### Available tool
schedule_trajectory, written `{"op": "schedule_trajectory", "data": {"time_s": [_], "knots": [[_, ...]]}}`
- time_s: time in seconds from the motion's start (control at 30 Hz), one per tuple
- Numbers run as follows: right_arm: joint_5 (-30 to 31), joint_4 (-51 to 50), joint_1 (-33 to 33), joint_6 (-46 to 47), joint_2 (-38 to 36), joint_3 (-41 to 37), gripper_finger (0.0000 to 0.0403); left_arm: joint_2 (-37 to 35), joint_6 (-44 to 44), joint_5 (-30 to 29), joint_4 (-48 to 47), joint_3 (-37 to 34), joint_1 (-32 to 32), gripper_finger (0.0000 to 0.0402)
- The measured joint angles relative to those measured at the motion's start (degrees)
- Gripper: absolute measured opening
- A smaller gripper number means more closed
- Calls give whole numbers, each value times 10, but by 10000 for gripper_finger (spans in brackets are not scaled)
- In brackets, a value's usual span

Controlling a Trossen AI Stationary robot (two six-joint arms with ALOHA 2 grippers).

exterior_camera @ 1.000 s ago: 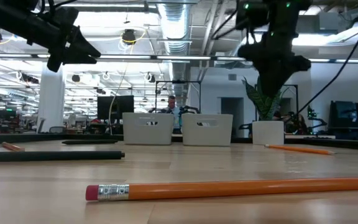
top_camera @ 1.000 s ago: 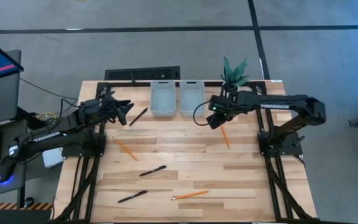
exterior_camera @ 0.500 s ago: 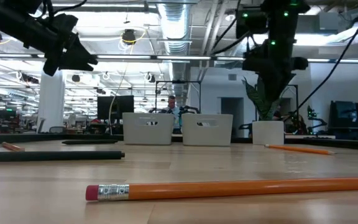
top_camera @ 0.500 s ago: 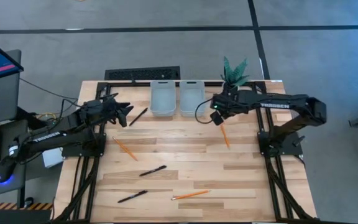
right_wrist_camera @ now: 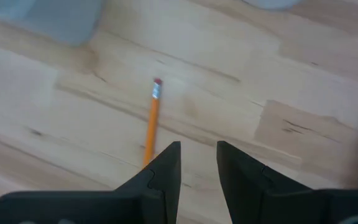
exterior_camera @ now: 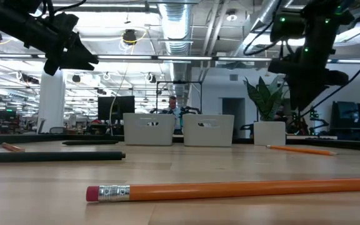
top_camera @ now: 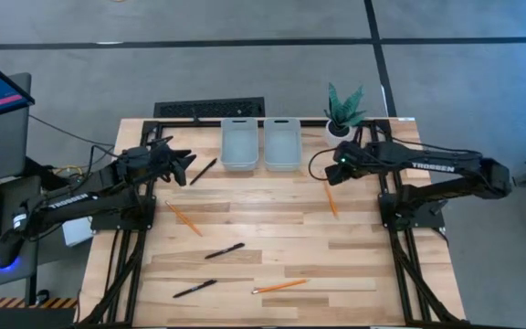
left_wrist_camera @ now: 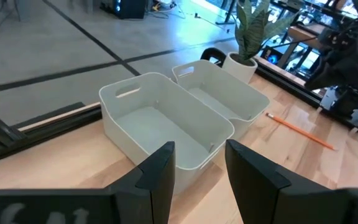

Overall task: Sort pens & pencils
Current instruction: Put the top right orange pencil into the right gray bin

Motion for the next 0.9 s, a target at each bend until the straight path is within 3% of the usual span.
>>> {"op": "schedule_trajectory", "data": {"time_s": [0.47,0.63,0.9], "knots": [[-23,53,18,-21,20,0,239,0,-1,0,0,0,0,132],[-25,54,26,22,55,0,245,0,-1,0,0,0,0,132],[-29,126,31,-15,129,0,244,0,-1,0,-4,0,0,132]]}}
